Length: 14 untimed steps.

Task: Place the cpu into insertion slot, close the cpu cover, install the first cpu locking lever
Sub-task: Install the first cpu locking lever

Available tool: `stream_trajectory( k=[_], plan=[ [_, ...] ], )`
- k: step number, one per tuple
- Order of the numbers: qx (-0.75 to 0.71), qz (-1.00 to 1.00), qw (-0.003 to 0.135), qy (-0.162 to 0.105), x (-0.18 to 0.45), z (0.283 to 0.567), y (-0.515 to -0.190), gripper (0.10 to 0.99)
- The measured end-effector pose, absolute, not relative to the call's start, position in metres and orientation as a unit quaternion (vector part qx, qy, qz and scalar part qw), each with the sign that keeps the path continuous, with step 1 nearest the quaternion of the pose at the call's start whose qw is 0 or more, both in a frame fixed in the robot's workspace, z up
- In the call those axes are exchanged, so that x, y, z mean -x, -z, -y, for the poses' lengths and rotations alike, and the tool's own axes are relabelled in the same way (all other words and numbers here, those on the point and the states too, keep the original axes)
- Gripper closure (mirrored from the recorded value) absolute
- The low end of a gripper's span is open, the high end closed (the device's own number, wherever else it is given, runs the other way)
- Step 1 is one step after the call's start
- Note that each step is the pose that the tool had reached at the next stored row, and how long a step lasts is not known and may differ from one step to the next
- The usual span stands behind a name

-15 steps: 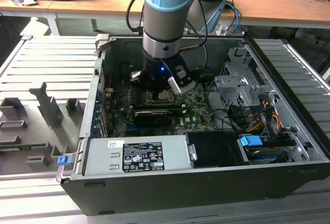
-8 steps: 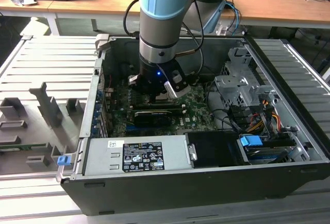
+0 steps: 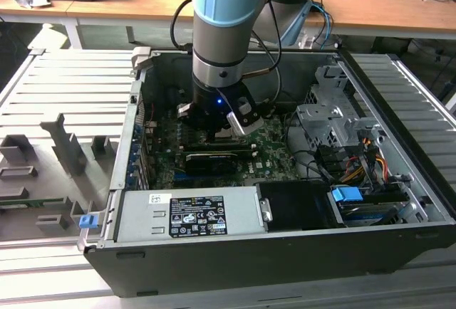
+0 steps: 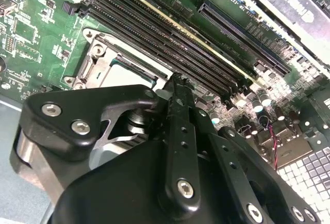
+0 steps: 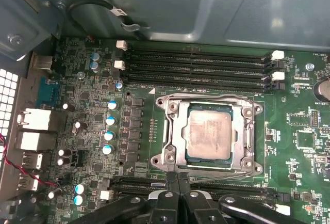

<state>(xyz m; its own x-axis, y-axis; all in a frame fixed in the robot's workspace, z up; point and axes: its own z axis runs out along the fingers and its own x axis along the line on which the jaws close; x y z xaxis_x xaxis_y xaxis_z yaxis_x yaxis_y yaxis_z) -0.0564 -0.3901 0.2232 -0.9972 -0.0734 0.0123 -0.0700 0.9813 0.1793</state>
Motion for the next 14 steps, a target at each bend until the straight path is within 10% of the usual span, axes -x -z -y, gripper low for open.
stream_trajectory(
  k=[14],
  plan=[
    [-0.036,0.994,0.009,0.104,0.0585,0.392,-0.2221,0.98]
  ],
)
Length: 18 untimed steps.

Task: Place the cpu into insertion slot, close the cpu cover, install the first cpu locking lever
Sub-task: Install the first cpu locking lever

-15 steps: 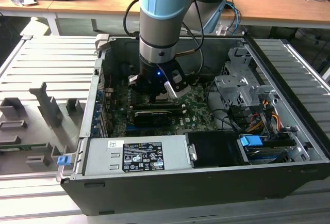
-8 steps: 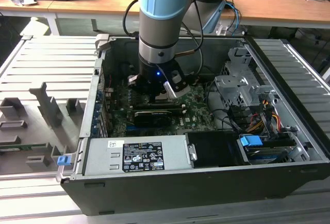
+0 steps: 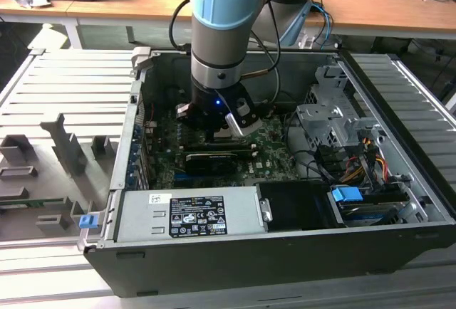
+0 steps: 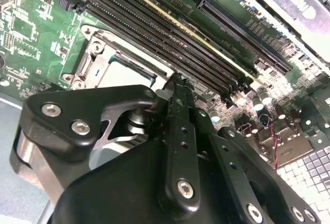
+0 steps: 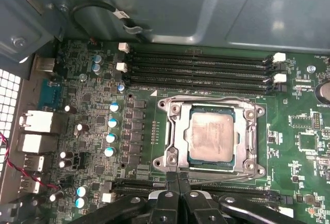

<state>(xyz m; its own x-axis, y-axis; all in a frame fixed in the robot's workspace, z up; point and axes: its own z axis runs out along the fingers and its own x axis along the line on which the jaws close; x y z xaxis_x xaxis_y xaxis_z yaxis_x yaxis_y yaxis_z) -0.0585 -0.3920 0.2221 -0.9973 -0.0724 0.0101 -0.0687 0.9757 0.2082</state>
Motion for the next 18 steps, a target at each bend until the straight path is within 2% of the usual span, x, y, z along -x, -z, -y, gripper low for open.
stream_trajectory(
  k=[7,18],
  plan=[
    [-0.036,0.991,0.008,0.125,0.063,0.399,-0.22,0.98],
    [-0.036,0.989,0.007,0.142,0.066,0.401,-0.206,0.98]
  ],
)
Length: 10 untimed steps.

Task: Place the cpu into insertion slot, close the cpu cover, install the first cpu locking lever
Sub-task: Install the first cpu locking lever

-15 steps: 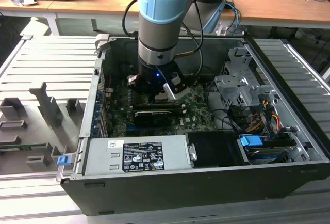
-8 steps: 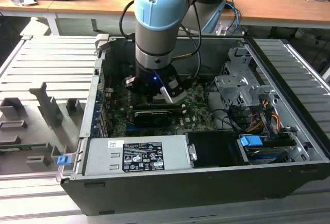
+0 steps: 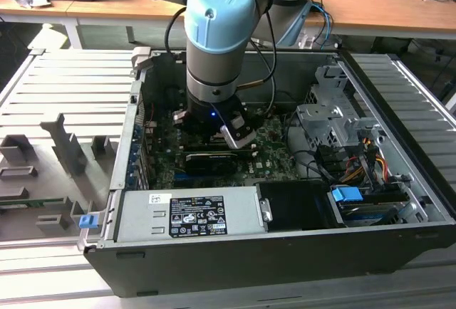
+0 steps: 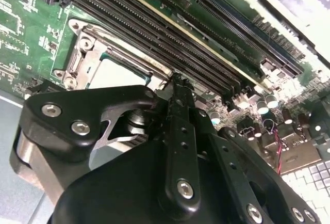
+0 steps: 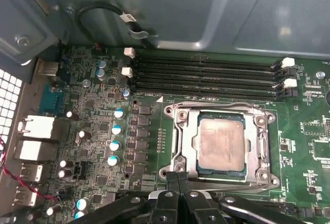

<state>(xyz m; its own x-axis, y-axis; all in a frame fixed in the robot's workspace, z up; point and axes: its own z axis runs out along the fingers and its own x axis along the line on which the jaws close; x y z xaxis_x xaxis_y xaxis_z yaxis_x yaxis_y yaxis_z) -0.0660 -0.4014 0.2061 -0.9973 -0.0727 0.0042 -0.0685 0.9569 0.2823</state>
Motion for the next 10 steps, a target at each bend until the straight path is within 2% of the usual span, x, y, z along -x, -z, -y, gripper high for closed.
stream_trajectory(
  k=[10],
  plan=[
    [-0.036,0.985,0.004,0.171,0.071,0.405,-0.195,0.98]
  ],
)
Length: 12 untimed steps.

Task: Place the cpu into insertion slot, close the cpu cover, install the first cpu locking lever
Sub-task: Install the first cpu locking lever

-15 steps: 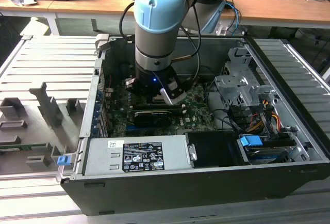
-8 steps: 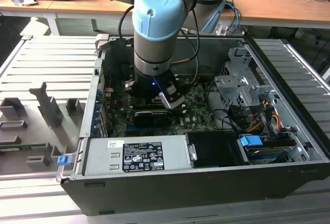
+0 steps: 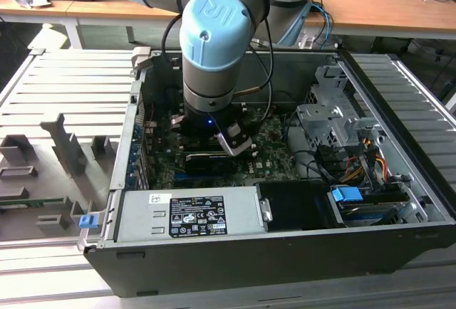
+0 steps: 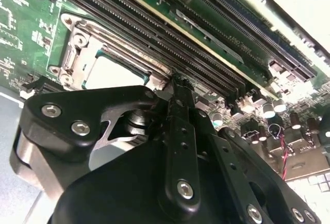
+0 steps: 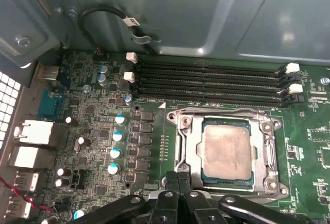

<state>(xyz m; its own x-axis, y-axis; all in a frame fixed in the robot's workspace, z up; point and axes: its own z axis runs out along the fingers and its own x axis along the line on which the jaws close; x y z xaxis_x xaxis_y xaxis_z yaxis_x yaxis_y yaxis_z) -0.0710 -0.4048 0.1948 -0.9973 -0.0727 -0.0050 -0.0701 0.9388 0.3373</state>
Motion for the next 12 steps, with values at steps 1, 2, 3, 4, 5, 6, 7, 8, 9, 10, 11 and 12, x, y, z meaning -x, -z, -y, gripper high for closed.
stream_trajectory(
  k=[1,2,3,4,5,6,7,8,9,10,11,12],
  plan=[
    [-0.036,0.984,0.003,0.173,0.072,0.405,-0.194,0.98],
    [-0.036,0.984,0.003,0.174,0.074,0.405,-0.194,0.98],
    [-0.036,0.984,0.003,0.175,0.074,0.405,-0.193,0.98],
    [-0.036,0.984,0.003,0.176,0.075,0.405,-0.193,0.98],
    [-0.036,0.984,0.003,0.176,0.075,0.405,-0.194,0.98],
    [-0.036,0.984,0.003,0.176,0.075,0.405,-0.196,0.98],
    [-0.036,0.984,0.003,0.176,0.075,0.405,-0.199,0.98],
    [-0.036,0.984,0.003,0.176,0.075,0.405,-0.204,0.98],
    [-0.036,0.984,0.003,0.176,0.075,0.405,-0.207,0.98],
    [-0.037,0.984,0.003,0.176,0.075,0.405,-0.211,0.98],
    [-0.036,0.984,0.003,0.176,0.075,0.405,-0.213,0.98],
    [-0.036,0.984,0.003,0.176,0.075,0.405,-0.215,0.98]
  ],
)
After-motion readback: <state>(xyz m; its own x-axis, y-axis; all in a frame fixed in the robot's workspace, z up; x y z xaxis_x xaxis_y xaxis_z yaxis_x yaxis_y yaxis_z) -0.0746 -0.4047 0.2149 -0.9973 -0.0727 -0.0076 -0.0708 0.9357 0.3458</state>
